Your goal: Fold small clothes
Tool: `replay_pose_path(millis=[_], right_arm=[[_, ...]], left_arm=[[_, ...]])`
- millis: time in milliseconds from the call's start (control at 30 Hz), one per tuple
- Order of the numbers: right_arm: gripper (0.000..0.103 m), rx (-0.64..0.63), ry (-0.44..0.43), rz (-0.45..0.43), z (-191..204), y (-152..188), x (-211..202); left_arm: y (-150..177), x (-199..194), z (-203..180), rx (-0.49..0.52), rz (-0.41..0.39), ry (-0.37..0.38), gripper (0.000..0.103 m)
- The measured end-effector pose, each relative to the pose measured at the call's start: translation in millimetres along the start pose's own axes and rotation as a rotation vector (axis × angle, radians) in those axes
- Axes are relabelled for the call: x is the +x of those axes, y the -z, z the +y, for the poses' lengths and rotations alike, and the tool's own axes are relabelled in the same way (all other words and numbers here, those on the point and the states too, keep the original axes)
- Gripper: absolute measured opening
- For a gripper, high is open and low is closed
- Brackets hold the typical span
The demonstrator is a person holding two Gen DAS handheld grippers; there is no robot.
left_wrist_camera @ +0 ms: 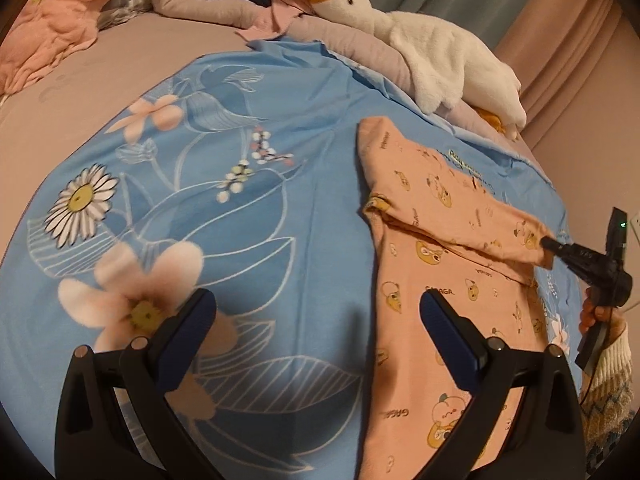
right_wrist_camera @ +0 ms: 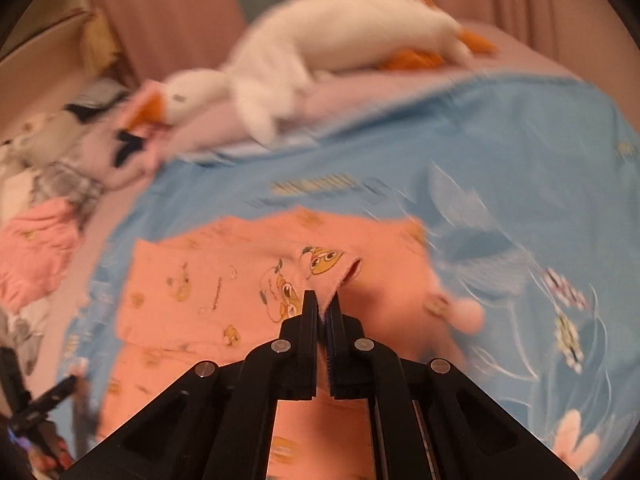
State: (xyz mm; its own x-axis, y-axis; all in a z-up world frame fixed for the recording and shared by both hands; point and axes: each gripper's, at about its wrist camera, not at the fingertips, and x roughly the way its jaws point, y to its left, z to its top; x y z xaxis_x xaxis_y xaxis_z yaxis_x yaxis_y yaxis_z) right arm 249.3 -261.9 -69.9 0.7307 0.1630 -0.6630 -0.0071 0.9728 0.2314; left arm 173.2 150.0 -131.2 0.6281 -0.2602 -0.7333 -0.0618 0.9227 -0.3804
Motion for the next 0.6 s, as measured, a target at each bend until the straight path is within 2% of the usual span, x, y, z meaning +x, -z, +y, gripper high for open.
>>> replay_pose_path(millis=[100, 167, 233, 300, 367, 400, 467, 500, 600], right_arm=[[0.005, 0.037, -0.009, 0.034, -6.6, 4.5, 16.7], [0.005, 0.045, 0.027, 0.036, -6.3, 4.5, 22.8], [0.005, 0.073, 0.023, 0.038, -7.1, 3.2, 25.2], [0.005, 0.081, 0.071, 0.019, -14.3, 2.2, 23.0], [0.005, 0.039, 0.053, 0.043, -10.6, 1.0, 29.2], [0.005, -0.014, 0.043, 0.088, -3.4, 5.0, 36.5], [0.006, -0.082, 0.123, 0.139, 4.5, 11.3, 44.8], [0.006, -0.100, 0.169, 0.123, 4.7, 10.0, 43.5], [0.013, -0.058, 0.200, 0.031, -1.8, 6.2, 27.7]], left_arm=[[-6.8, 8.0, -12.4, 0.041, 0.012, -0.005, 0.102], [-12.7, 13.0, -23.6, 0.076, 0.017, -0.005, 0.102], [-17.1, 17.1, -34.2, 0.114, 0.014, -0.007, 0.102], [-21.8, 24.3, -42.3, 0.144, 0.020, 0.001, 0.102], [-27.1, 32.0, -48.6, 0.163, 0.022, 0.002, 0.102], [-31.7, 36.4, -52.6, 0.170, 0.023, 0.007, 0.102], [-42.1, 42.7, -61.8, 0.177, 0.015, 0.027, 0.102], [-46.4, 44.4, -66.6, 0.182, 0.008, 0.035, 0.101], [-59.6, 47.5, -84.2, 0.204, -0.040, 0.068, 0.097]])
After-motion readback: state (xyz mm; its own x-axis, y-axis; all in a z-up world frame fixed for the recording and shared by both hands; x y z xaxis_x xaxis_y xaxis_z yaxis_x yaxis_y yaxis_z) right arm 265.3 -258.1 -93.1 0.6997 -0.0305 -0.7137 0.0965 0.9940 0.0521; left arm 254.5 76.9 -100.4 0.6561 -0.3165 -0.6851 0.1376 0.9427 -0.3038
